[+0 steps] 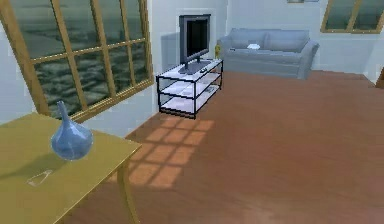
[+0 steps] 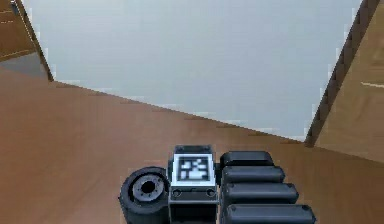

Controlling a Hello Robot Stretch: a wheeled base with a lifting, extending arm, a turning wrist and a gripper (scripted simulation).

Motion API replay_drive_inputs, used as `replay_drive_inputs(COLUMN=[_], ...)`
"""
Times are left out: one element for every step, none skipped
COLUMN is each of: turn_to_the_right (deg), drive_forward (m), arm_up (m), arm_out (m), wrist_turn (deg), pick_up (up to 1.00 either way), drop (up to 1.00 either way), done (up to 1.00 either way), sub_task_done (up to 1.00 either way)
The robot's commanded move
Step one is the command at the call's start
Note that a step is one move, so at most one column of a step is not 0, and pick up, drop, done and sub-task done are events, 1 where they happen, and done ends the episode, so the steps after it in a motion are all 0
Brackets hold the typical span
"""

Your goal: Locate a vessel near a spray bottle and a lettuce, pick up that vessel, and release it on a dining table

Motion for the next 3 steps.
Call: replay_drive_inputs(turn_to_the_right=[-45.0, -45.0, -36.0], drive_forward=[0.0, 0.0, 0.0], arm_up=[0.0, 0.0, 0.0], arm_out=[0.0, 0.0, 0.0], wrist_turn=[0.0, 0.0, 0.0], pick_up=[0.0, 0.0, 0.0], drop=[0.0, 0.0, 0.0], done=[0.0, 0.0, 0.0], sub_task_done=[0.0, 0.0, 0.0])
